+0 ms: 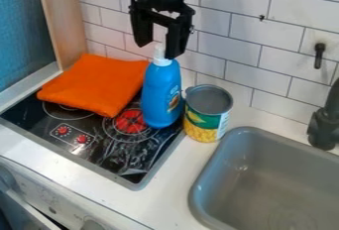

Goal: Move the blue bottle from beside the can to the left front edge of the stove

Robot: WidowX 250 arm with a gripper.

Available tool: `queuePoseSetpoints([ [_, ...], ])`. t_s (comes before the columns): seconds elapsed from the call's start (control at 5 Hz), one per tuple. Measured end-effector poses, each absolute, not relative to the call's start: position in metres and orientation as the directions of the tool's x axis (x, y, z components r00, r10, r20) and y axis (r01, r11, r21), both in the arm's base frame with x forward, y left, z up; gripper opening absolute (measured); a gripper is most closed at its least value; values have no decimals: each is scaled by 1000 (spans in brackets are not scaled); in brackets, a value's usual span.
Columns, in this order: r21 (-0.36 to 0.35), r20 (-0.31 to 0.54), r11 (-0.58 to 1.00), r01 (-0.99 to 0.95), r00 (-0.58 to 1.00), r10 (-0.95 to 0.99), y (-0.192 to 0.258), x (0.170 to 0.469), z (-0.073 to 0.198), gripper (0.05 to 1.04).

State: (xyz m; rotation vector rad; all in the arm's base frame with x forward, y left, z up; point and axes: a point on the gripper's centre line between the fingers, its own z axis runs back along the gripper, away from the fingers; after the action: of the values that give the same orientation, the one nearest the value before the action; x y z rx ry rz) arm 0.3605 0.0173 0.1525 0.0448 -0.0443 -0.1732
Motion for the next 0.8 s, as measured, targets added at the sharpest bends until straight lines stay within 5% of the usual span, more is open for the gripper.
queuePoseSetpoints([
  [0.2, 43, 43, 985, 169, 984, -171, 16, 361, 152, 973],
  [0.4, 39, 43, 987, 159, 986, -160, 16, 360, 147, 824],
  [0.6, 23, 47, 986, 162, 985, -163, 13, 360, 144, 532],
  [0.8, 14, 71, 989, 150, 986, -150, 11, 356, 144, 449],
])
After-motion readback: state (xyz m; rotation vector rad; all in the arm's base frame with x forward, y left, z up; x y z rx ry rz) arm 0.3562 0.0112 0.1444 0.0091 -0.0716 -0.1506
